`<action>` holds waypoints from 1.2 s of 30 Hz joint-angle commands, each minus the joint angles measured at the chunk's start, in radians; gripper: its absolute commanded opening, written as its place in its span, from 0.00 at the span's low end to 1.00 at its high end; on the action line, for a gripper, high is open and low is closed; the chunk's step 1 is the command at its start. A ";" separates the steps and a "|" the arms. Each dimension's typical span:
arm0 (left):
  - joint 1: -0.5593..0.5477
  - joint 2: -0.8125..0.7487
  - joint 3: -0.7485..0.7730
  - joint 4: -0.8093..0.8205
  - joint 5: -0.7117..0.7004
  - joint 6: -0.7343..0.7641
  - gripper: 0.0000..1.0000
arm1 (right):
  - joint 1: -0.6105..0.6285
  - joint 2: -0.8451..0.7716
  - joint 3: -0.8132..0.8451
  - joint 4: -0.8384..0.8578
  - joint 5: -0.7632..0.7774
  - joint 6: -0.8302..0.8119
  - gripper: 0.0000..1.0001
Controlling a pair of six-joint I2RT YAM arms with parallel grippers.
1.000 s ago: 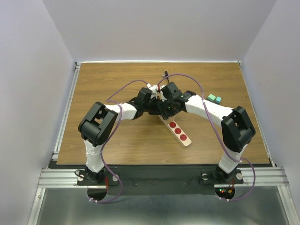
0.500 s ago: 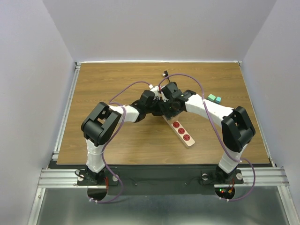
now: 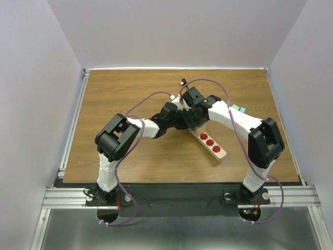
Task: Pull the plug off the socket
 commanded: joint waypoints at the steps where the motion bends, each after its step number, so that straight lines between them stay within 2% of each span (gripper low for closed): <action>1: -0.155 0.202 -0.105 -0.492 0.009 0.081 0.00 | 0.004 -0.170 0.257 0.450 0.042 0.039 0.00; 11: -0.167 0.211 -0.088 -0.503 0.009 0.089 0.00 | -0.019 -0.176 0.244 0.446 0.033 0.059 0.01; 16: -0.161 0.191 -0.092 -0.509 -0.005 0.083 0.00 | -0.025 -0.225 0.175 0.441 0.051 0.064 0.00; 20: -0.129 0.113 -0.111 -0.517 -0.023 0.069 0.00 | -0.026 -0.263 0.112 0.435 0.056 0.074 0.01; 27: 0.043 -0.204 -0.151 -0.626 -0.106 0.064 0.00 | -0.026 -0.306 -0.048 0.416 0.002 0.152 0.00; 32: 0.082 -0.361 -0.065 -0.757 -0.160 0.094 0.00 | -0.026 -0.284 -0.140 0.416 -0.065 0.238 0.01; 36: 0.078 -0.432 -0.008 -0.782 -0.126 0.059 0.00 | -0.025 -0.230 -0.148 0.418 -0.108 0.289 0.00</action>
